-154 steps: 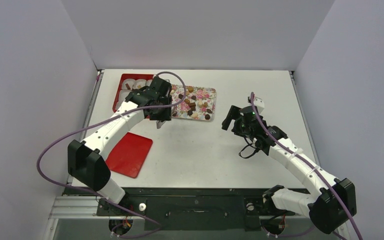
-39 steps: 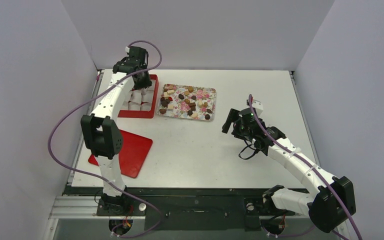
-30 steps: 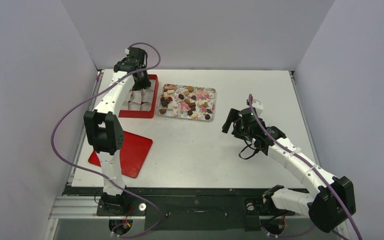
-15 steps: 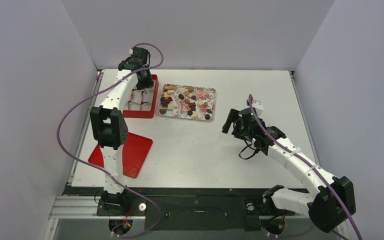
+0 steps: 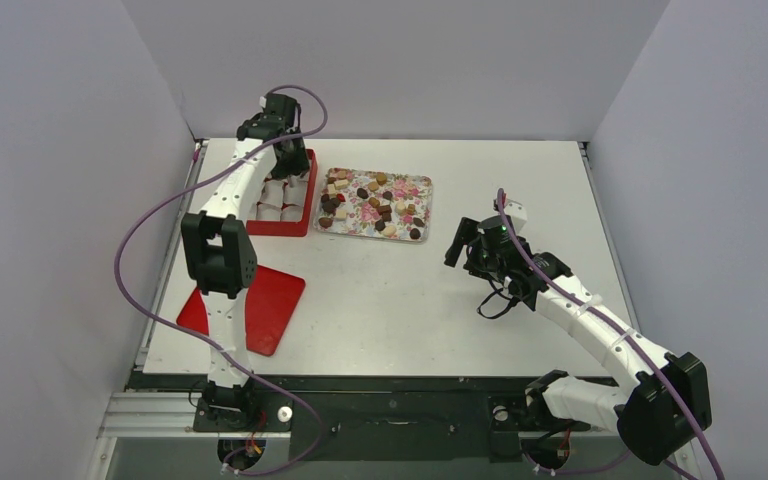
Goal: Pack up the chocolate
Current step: Place the fake chocolate in the packing box.
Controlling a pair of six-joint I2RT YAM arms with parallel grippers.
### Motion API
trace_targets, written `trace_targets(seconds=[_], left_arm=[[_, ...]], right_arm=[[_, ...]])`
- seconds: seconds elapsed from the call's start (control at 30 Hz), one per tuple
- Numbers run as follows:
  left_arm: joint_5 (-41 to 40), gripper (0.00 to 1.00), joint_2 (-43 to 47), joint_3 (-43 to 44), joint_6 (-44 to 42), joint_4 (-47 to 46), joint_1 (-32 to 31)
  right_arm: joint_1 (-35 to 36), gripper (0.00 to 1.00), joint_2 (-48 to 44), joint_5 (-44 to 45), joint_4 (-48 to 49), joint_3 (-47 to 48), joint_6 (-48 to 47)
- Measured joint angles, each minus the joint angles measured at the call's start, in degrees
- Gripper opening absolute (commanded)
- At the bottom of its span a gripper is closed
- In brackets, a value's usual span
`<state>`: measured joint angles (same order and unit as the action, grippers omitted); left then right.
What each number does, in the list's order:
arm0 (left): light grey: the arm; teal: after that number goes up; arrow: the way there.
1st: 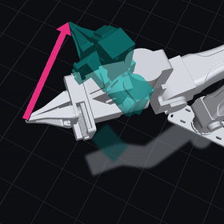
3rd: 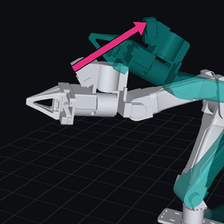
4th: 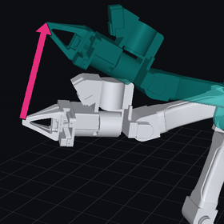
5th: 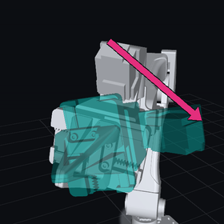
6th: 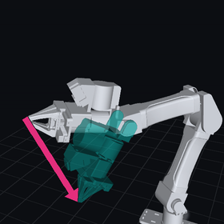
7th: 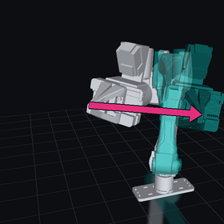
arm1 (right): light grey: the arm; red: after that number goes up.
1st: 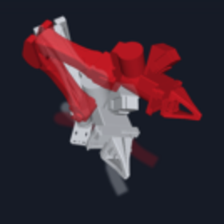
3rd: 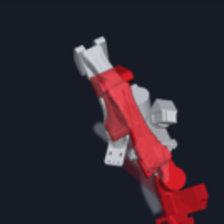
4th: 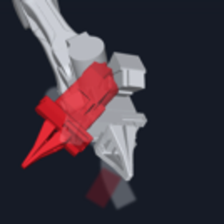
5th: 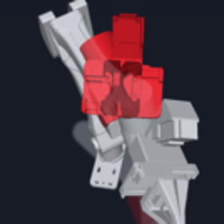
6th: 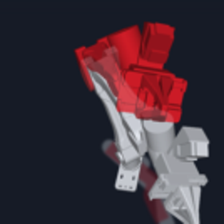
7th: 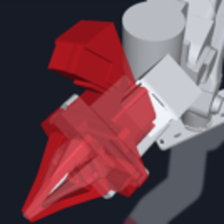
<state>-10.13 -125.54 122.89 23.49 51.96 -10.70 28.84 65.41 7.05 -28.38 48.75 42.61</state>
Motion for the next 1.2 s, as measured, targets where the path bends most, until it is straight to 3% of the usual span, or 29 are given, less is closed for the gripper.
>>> trace_targets(seconds=[0.67,0.97,1.2], left_arm=[[-0.11,0.41,1.40,1.66,-0.20,1.31,-0.02],[-0.37,0.42,10.60,-1.18,-0.20,1.55,-2.14],[-0.33,0.41,18.40,-8.50,-0.13,0.87,-7.54]], right_arm=[[0.00,0.89,0.13,-0.02,0.00,0.17,-0.11],[0.00,0.89,0.15,-0.02,0.04,0.74,-0.11],[0.00,0.89,0.15,0.17,0.04,0.74,-0.11]])
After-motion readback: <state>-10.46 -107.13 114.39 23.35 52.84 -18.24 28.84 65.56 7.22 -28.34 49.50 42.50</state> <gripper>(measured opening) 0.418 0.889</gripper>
